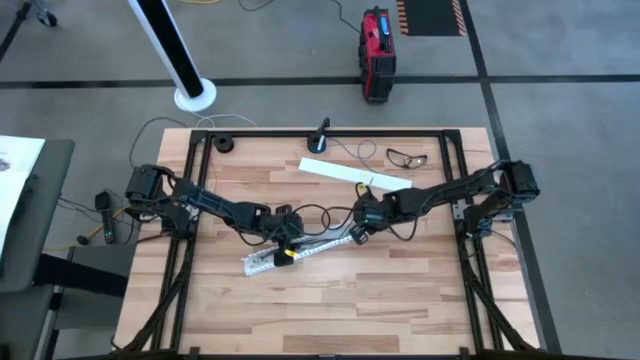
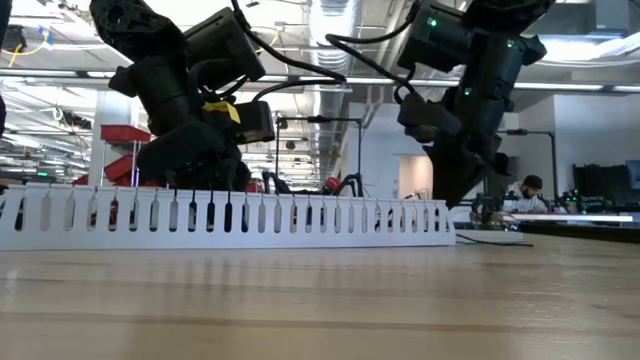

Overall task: Ziptie cables
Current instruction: Put the colored zip-tied into the white cable duct

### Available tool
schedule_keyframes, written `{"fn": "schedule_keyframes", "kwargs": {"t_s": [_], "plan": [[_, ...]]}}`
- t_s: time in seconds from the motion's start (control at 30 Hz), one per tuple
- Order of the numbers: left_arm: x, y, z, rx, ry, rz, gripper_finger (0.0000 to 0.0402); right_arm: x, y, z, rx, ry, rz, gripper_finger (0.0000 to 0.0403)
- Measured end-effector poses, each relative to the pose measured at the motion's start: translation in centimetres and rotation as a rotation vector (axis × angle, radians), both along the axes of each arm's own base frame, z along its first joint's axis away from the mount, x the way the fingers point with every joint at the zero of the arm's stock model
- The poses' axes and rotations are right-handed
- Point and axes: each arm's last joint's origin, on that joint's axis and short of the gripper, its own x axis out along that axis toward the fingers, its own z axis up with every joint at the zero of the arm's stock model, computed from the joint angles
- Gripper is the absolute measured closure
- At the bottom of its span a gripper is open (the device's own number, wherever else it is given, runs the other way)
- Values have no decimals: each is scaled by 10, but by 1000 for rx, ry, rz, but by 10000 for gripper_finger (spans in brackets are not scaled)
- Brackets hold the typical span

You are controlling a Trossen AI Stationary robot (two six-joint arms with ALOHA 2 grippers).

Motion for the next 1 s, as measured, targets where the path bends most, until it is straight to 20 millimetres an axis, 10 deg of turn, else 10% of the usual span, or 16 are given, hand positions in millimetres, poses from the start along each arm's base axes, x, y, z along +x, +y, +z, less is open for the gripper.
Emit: {"fn": "schedule_keyframes", "kwargs": {"t_s": [0.7,1.0], "plan": [[-1,-1,0,-9,9,-7,194,14,-19,8,70,-147,39,403],[-1,-1,0,-9,9,-5,194,9,5,35,41,-203,170,403]]}}
